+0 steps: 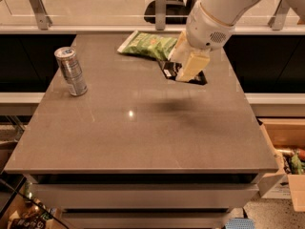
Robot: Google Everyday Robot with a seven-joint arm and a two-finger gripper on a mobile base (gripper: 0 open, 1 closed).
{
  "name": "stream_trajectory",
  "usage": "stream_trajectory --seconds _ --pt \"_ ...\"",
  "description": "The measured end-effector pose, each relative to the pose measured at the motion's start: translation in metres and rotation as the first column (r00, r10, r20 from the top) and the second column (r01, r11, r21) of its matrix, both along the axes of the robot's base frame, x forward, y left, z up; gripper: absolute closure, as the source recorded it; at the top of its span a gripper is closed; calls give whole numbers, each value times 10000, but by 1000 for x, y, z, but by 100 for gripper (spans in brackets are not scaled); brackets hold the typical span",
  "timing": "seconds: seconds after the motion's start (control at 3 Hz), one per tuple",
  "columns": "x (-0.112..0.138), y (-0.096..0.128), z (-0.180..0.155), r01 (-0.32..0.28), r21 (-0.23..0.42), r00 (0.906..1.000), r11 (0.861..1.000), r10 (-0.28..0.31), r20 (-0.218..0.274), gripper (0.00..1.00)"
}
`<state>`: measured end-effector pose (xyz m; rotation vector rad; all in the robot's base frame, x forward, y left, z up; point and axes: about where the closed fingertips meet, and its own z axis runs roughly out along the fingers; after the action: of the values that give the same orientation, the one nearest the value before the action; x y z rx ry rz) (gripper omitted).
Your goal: Move rxbar chocolate near redbull can
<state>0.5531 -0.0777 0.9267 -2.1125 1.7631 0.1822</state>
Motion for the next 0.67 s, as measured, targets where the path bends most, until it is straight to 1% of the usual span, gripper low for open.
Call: stream_trajectory --seconds 0.33,0.67 --pt "0 0 0 -1 2 10000 10000 1 1 100" --pt "2 12 0 -116 276 9999 9996 116 5 100"
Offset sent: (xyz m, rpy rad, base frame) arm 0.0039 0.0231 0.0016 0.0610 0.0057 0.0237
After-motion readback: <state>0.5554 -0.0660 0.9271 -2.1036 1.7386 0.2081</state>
